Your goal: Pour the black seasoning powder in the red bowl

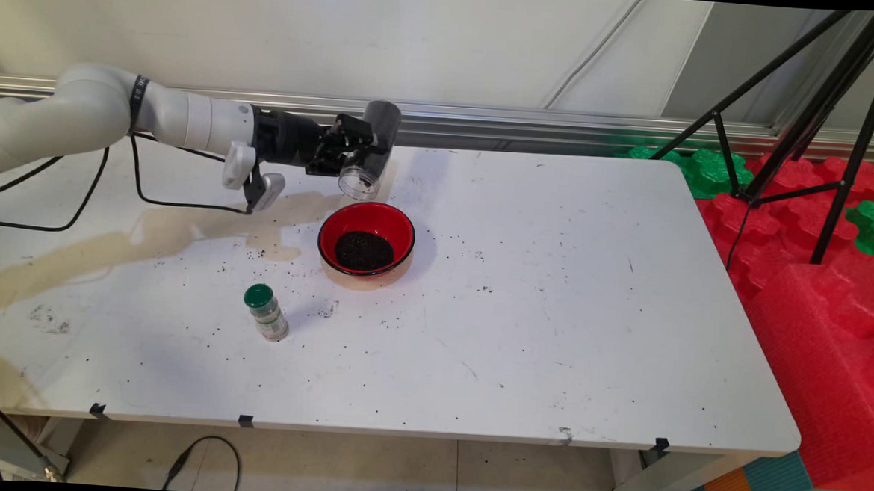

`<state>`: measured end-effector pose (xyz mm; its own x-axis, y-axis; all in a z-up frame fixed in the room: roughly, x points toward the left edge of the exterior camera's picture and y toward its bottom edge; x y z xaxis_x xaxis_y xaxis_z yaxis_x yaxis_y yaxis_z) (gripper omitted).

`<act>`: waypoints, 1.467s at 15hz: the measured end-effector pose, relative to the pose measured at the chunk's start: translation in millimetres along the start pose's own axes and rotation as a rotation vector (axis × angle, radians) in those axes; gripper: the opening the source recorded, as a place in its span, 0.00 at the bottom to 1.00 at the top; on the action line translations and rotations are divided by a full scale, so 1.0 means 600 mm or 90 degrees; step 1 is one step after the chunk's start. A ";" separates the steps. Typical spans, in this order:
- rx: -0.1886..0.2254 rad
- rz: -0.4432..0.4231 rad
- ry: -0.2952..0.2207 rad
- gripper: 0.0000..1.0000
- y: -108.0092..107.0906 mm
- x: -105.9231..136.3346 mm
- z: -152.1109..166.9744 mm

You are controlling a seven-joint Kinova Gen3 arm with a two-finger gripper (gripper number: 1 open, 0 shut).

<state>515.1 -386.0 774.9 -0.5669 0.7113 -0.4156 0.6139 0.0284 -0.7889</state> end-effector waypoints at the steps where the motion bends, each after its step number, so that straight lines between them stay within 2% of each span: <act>1: 0.002 0.008 0.000 0.00 -0.001 0.000 0.001; 14: 0.027 0.103 0.000 0.00 -0.012 0.010 0.005; 22: 0.038 0.139 -0.003 0.00 -0.018 0.015 0.005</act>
<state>501.8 -382.1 778.3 -0.4265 0.6927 -0.5816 0.6889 -0.1679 -0.7052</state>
